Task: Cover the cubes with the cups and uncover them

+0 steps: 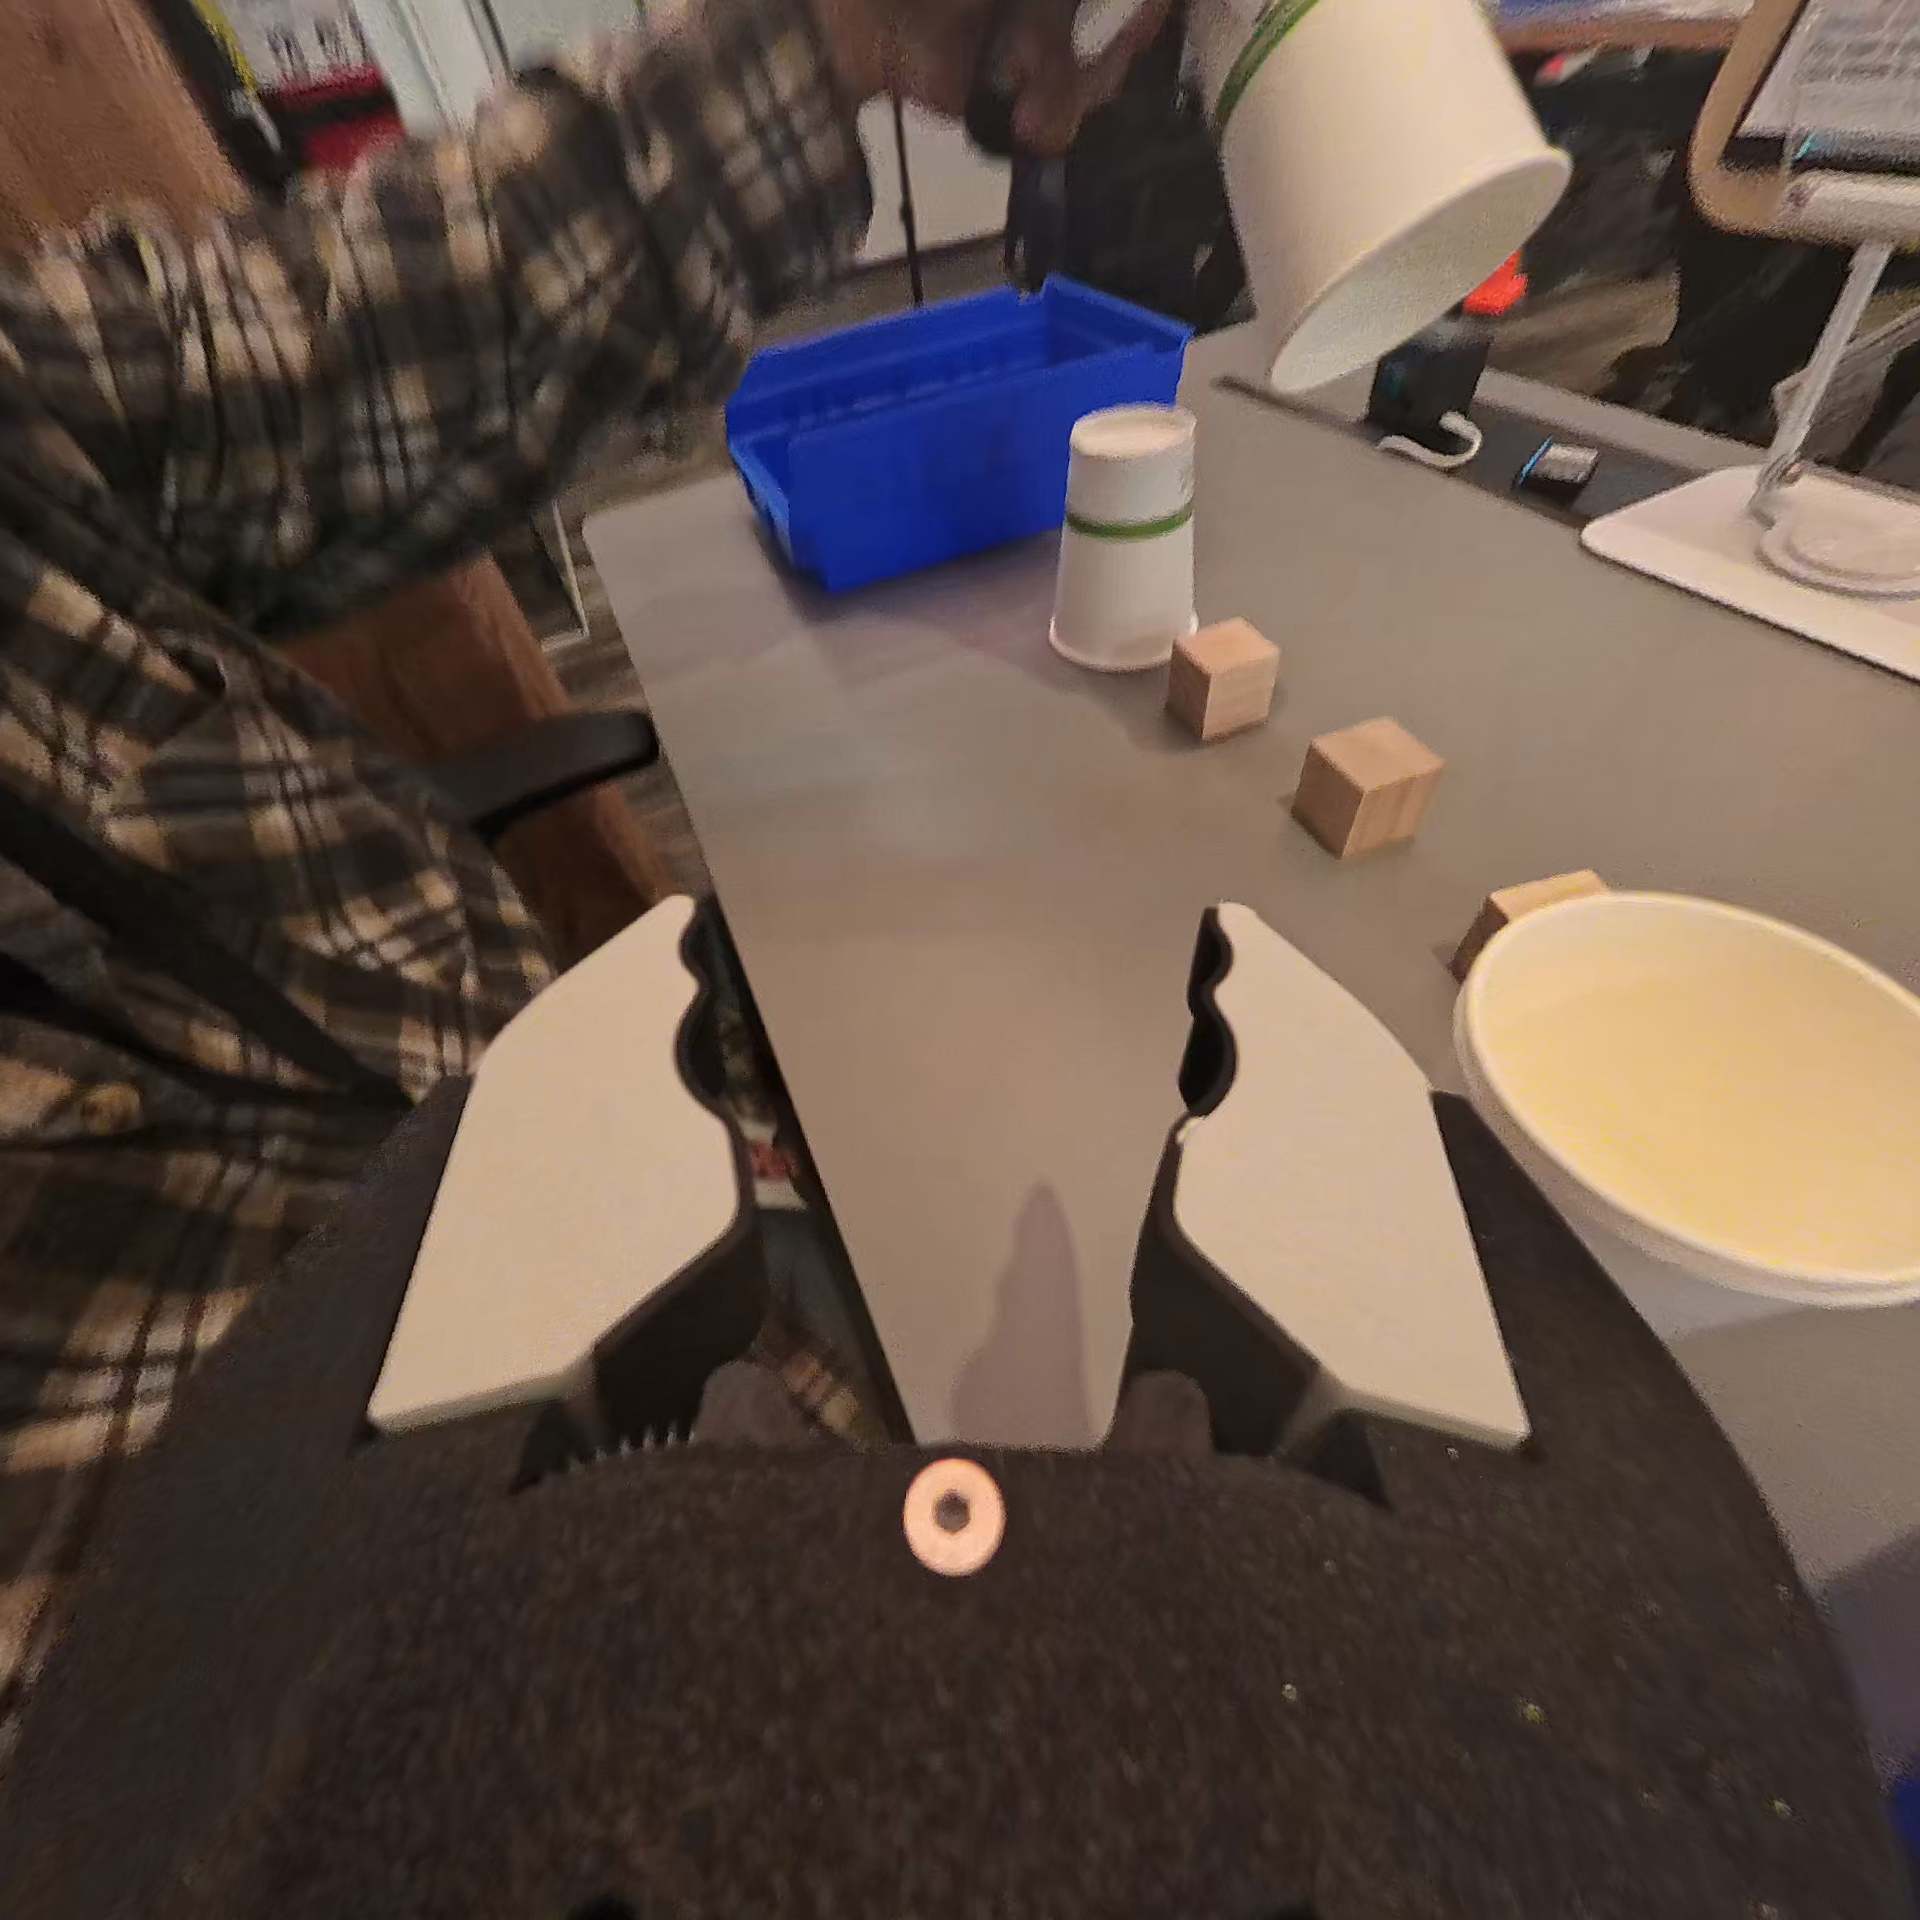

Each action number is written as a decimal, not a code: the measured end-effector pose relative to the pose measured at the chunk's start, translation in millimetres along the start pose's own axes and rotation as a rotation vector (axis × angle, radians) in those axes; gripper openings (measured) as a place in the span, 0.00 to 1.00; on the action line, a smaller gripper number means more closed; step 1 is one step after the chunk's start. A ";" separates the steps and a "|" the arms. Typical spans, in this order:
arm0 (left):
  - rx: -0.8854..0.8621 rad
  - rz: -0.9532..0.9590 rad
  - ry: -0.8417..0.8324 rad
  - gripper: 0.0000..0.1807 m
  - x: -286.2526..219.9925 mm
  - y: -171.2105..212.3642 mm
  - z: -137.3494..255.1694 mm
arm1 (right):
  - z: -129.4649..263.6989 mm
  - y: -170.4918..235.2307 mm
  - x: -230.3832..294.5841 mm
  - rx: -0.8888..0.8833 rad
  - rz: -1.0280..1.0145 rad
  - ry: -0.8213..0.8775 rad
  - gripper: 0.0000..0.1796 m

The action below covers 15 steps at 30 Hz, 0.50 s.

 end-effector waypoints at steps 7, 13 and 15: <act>-0.528 0.167 0.245 0.47 -22.8 13.9 5.0 | -46.0 -53.1 -17.9 -0.226 -0.103 -0.035 0.46; -0.789 0.281 0.445 0.46 -56.3 42.7 -29.7 | -90.2 -94.4 -36.4 -0.247 -0.065 -0.090 0.41; -0.833 0.309 0.497 0.46 -67.0 50.1 -41.7 | -102.7 -100.1 -37.9 -0.200 -0.026 -0.095 0.39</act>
Point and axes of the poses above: each gripper's, where its closed fingertips meet, z back along the fingers, y out of its underside, x = y × z across the jaws, the point moved 6 cm from there along z, back along the fingers, and after that the axes turned 6 degrees about -z, right-handed, at the moved point
